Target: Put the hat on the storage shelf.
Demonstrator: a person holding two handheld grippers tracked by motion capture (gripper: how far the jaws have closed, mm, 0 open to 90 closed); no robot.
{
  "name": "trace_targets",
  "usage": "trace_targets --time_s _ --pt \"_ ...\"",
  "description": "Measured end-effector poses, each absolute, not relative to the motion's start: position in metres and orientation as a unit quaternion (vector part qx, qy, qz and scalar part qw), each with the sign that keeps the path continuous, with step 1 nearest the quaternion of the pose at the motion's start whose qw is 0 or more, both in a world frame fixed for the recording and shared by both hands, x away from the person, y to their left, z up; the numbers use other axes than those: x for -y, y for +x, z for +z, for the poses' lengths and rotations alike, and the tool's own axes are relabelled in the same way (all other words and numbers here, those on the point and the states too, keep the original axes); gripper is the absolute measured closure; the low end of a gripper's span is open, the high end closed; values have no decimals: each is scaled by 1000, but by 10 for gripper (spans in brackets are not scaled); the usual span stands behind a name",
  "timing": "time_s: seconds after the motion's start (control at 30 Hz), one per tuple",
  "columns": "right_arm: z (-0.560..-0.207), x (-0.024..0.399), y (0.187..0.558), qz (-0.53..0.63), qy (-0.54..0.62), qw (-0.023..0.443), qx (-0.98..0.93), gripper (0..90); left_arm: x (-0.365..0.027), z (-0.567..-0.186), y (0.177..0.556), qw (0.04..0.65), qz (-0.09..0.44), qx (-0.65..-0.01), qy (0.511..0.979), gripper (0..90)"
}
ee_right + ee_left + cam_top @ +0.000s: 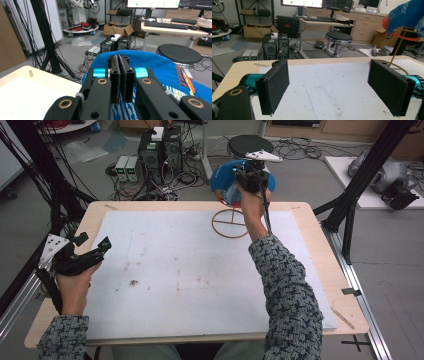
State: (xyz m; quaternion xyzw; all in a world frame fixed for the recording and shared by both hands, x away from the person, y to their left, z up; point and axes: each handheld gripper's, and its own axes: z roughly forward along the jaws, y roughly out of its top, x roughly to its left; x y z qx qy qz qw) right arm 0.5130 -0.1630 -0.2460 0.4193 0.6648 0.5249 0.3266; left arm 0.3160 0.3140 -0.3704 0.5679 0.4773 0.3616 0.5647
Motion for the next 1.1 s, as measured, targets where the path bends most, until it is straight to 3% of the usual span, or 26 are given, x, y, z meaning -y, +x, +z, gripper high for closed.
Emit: trace_targets --time_s 0.53,1.1 --pt "-248 161 513 511 421 326 -675 717 -314 -370 316 566 362 -475 568 175" --pt "-244 166 509 516 420 320 -675 631 -315 -370 316 566 361 -476 568 175"
